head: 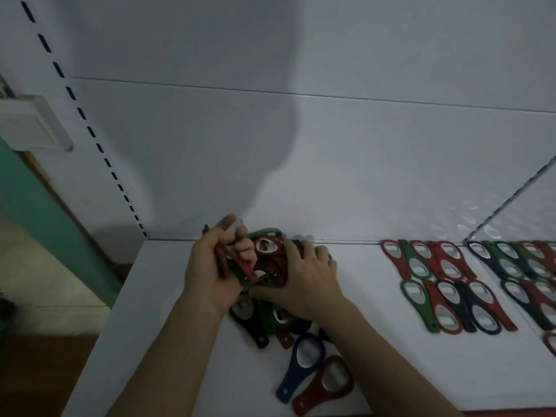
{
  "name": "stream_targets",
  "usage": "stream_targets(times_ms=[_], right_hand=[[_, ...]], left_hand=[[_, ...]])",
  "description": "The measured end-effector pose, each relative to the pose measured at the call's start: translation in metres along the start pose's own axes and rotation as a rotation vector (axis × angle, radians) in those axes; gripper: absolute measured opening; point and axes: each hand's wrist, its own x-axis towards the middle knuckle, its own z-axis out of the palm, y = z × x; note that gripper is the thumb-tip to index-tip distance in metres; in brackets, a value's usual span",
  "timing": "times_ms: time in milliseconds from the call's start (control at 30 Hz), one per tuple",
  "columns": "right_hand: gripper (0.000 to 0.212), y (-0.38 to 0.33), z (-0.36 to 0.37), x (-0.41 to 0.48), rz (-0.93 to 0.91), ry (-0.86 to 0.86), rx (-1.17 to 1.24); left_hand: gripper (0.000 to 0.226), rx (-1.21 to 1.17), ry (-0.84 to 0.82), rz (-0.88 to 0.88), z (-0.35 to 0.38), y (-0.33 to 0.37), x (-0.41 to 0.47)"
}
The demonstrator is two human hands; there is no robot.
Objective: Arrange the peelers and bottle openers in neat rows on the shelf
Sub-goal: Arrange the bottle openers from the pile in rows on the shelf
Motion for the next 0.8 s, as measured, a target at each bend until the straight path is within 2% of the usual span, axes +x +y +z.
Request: stream_targets(times_ms=[167,233,300,400,467,567,633,700,800], right_hand=[[0.104,-0.013,-0.013,0.038,0.053,-0.116,0.107],[0.097,-0.014,-0.019,0.049,0.055,-0.172,0.186],[0.085,-0.013,-0.02,0.053,0.035,-0.181,0.275],[0.063,-0.01,-0.019,0.052,-0.004,-0.115,0.299],[0.057,-0.007,-0.02,0.05,-0.022,-0.082,0.3],[0.049,0.001,-0.023,0.047,0.024,-0.11,0.398],[0.036,0.008,-0.027,0.044,0.037,-0.13,0.498],[0.02,0.016,-0.035,0.04,0.037,-0.149,0.665],[0.027,0.026,-0.053,0.03,0.091,-0.205,0.927]], left_hand=[[0.054,0.045,0.158,0.038,-0.018,0.007,-0.012],[0.047,0.027,0.192,0.038,-0.022,0.005,-0.014],[0.028,0.016,0.187,0.011,-0.024,0.004,-0.016],[0.038,0.017,0.15,0.046,-0.026,0.0,-0.018],[0.046,0.034,0.148,0.072,-0.028,-0.001,-0.019],[0.028,0.128,0.128,0.048,-0.03,-0.001,-0.02],[0.018,0.167,0.106,-0.009,-0.029,-0.001,-0.021],[0.025,0.139,0.102,-0.054,-0.028,-0.003,-0.021],[0.043,0.192,0.11,-0.041,-0.024,-0.005,-0.019]])
